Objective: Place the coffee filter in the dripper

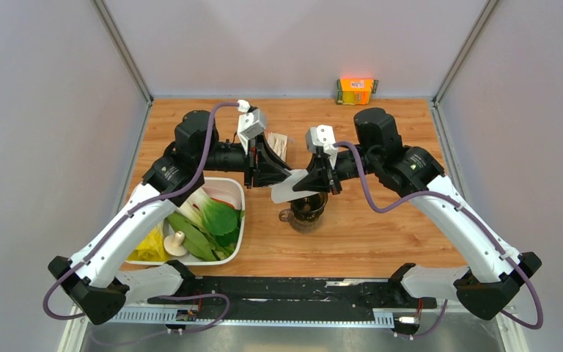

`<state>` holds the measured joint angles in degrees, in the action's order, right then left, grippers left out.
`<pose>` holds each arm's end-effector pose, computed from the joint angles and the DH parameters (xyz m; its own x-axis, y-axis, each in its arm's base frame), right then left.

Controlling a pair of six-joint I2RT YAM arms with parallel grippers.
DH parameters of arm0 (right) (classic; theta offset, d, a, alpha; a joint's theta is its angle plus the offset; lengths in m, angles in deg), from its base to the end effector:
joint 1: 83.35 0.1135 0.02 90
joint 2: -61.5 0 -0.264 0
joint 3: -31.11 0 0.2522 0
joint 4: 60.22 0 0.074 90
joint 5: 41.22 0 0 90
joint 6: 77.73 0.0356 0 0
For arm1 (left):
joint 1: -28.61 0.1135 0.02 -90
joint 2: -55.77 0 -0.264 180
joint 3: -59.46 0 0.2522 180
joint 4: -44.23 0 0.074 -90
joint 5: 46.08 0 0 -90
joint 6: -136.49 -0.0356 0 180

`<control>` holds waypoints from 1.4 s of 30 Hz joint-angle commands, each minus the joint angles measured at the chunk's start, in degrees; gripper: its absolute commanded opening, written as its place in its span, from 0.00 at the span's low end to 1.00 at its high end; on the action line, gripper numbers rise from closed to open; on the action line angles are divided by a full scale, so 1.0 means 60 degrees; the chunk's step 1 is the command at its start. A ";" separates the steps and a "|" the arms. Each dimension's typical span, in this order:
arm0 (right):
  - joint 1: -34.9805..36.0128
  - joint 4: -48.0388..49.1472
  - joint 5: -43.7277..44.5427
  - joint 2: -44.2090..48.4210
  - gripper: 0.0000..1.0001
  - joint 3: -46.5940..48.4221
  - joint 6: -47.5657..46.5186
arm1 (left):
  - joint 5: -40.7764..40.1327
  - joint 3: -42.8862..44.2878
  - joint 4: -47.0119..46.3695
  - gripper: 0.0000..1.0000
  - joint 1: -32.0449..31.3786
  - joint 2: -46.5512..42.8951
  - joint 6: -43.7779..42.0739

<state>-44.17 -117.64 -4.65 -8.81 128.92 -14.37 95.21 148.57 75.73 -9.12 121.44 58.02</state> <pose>0.1659 0.1721 0.4310 0.0651 -0.2916 -0.9543 -0.9921 -0.1216 -0.0306 0.1712 -0.1676 0.4409 -0.3073 0.0797 -0.9483 0.9515 0.0385 -0.3051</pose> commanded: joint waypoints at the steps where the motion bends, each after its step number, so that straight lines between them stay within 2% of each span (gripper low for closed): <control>1: -0.0102 0.0361 -0.0179 0.0316 0.00 0.0262 -0.0078 | 0.0671 -0.0408 -0.0282 0.31 0.0339 -0.0443 0.0085; 16: -0.0128 0.1228 -0.0336 0.0666 0.00 0.0208 0.0450 | 0.0744 -0.1946 -0.0867 0.29 0.0553 -0.1146 0.0052; 22: -0.0144 0.1428 -0.0347 0.0813 0.00 0.0045 0.0569 | 0.0984 -0.2595 -0.2038 0.20 0.0952 -0.1441 0.0949; 23: -0.0143 0.1441 -0.0365 0.0818 0.00 0.0009 0.0582 | 0.1023 -0.2626 -0.2335 0.14 0.0984 -0.1468 0.1173; 26: -0.0143 0.1459 -0.0357 0.0833 0.01 -0.0070 0.0594 | 0.1183 -0.2606 -0.2601 0.04 0.1029 -0.1481 0.1365; 28: -0.0143 0.1448 -0.0295 0.0844 0.06 -0.0162 0.0601 | 0.1212 -0.2498 -0.2437 0.01 0.1030 -0.1458 0.1128; 31: -0.0158 0.1410 -0.0022 0.0950 0.26 -0.0363 0.0594 | 0.1212 -0.2258 -0.1637 0.00 0.1026 -0.1433 0.0568; 32: -0.0165 0.1394 0.0064 0.1000 0.28 -0.0428 0.0549 | 0.1191 -0.2132 -0.1461 0.00 0.1022 -0.1428 0.0305; 35: -0.0201 0.1317 0.0167 0.1071 0.23 -0.0530 0.0382 | 0.1065 -0.1984 -0.0892 0.00 0.1030 -0.1437 -0.0008; 37: -0.0219 0.1161 0.0284 0.1075 0.24 -0.0507 0.0216 | 0.1124 -0.1893 -0.0635 0.00 0.1023 -0.1405 -0.0218; 42: -0.0218 0.0355 0.0476 0.1035 0.19 -0.0320 -0.0637 | 0.0972 -0.1022 0.1131 0.00 0.1027 -0.0991 -0.1588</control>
<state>-45.26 -112.11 -2.38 -3.95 125.68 -13.36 100.81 137.43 74.61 -3.14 114.21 56.68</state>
